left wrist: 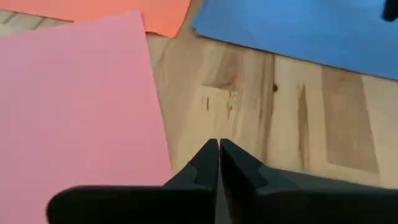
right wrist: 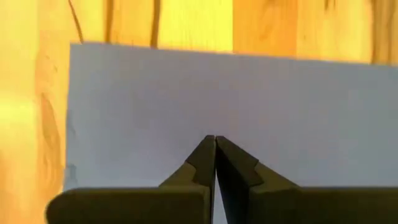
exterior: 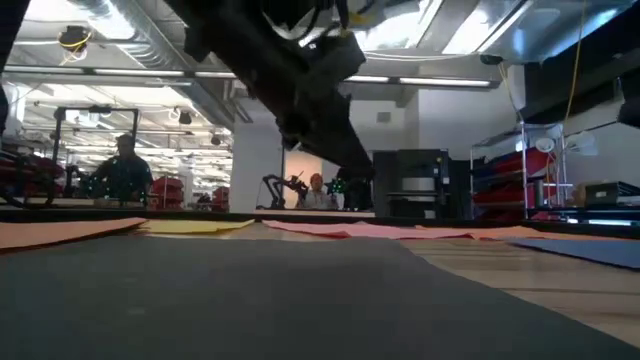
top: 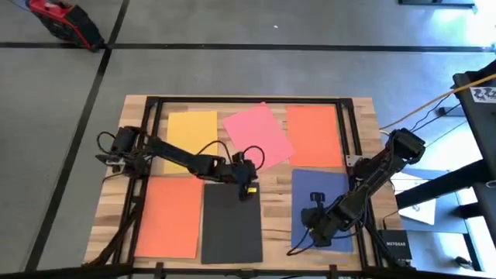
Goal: Organize paper
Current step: Adjust the pink paper on the table
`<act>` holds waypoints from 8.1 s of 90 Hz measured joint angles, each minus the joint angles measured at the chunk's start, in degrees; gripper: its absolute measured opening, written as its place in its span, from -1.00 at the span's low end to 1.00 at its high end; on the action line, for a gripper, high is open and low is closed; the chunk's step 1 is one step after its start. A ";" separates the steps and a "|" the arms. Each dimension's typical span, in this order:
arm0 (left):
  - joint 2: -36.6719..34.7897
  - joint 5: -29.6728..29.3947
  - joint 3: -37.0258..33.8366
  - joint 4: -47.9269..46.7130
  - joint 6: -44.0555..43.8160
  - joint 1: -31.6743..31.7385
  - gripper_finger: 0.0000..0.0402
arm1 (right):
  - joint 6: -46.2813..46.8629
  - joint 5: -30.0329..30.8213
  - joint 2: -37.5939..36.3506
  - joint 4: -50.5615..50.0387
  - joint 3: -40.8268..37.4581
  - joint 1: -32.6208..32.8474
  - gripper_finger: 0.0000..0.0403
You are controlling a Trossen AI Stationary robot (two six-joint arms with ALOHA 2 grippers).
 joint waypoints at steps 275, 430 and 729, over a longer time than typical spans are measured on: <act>-0.49 -11.82 2.19 -24.82 -4.95 3.19 -1.00 | -3.83 2.78 -0.17 -0.47 0.43 -3.92 -1.00; 2.28 -9.13 2.01 -18.10 -9.59 20.15 -1.00 | -16.61 -6.17 -0.28 36.33 -18.67 -49.01 -1.00; -10.03 -10.03 -35.52 63.80 -13.33 0.88 -1.00 | -29.19 -8.84 15.60 26.58 1.65 -65.05 -1.00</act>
